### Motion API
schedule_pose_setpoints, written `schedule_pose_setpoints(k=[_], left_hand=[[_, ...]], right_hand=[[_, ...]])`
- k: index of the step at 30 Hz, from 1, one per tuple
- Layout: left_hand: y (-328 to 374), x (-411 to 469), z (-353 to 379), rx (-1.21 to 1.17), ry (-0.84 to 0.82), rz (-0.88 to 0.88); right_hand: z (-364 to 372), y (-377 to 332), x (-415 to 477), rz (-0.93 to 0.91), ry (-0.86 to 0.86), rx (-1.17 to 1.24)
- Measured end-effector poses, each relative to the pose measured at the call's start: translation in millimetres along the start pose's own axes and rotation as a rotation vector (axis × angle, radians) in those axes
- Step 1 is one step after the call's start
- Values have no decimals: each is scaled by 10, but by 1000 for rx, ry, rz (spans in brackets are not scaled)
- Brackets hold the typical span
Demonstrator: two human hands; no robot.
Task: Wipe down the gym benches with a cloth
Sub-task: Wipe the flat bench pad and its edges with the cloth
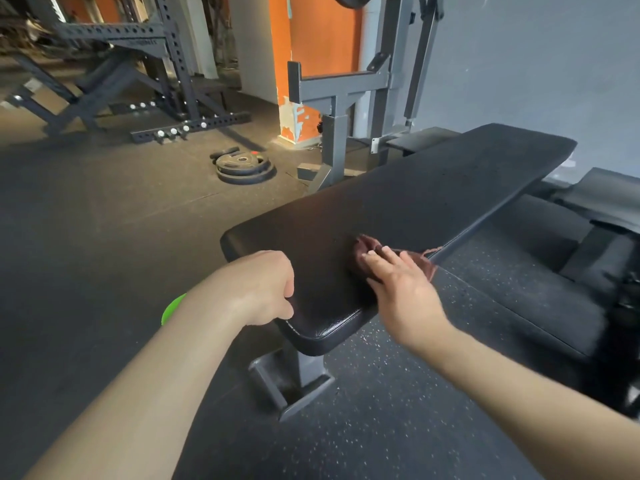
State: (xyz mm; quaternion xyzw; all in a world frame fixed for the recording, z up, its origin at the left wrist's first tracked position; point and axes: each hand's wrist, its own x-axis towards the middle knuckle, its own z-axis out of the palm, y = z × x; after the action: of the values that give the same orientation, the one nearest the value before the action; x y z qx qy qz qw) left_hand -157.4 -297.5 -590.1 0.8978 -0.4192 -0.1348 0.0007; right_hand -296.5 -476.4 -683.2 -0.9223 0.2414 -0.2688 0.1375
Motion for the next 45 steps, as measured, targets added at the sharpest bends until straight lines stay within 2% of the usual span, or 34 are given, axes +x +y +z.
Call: schedule_pose_setpoints(k=[2,5,9,11,13,15,17,20,24,27,29,33,34,36,40,43,45], left_hand=[[13,21,18,46,6,6],[47,27,8,92,-13,29],[25,45,-18,37,-23,19],[13,50,-21,3,-24,4],[17,21,-30,0,-43,-3],[25,8,-25,4,-47,1],[25,19,-17,19,-50,0],[20,49,-25,2,-45,-6],[42,53,-76,-13,-52,-7],[53,39,-93,-40,-55,-16],[44,26,-95,-59,-63,-18],[30,16,-97,-79,-83,-14],[28,17,-94,-80,-87,-15],[21,40,-97,-74,-99,-21],[-5,94,-98,-97,-100,-26],[-12,107,-130,-156,-77,-36],[-22,121,-127,-166,-74,-36]], right_hand=[[63,-300,-230,-138,49,25],[211,-473,-464,-369,-73,59],[103,-177,-316,-453,-143,143],[51,95,-145,-392,-113,79],[-7,342,39,-220,-5,-29],[14,395,116,52,-38,-65],[95,237,77,102,-87,-69],[190,-157,-181,-125,-63,-130],[160,-366,-429,-435,-179,57],[44,-134,-318,-523,-274,158],[-13,165,-108,-427,-255,91],[-79,455,213,60,-84,-96],[-55,371,208,94,-84,-105],[31,61,83,-29,-92,-126],[82,-428,-244,-297,-279,-101],[32,-357,-301,-455,-335,-17],[2,-152,-193,-483,-346,29]])
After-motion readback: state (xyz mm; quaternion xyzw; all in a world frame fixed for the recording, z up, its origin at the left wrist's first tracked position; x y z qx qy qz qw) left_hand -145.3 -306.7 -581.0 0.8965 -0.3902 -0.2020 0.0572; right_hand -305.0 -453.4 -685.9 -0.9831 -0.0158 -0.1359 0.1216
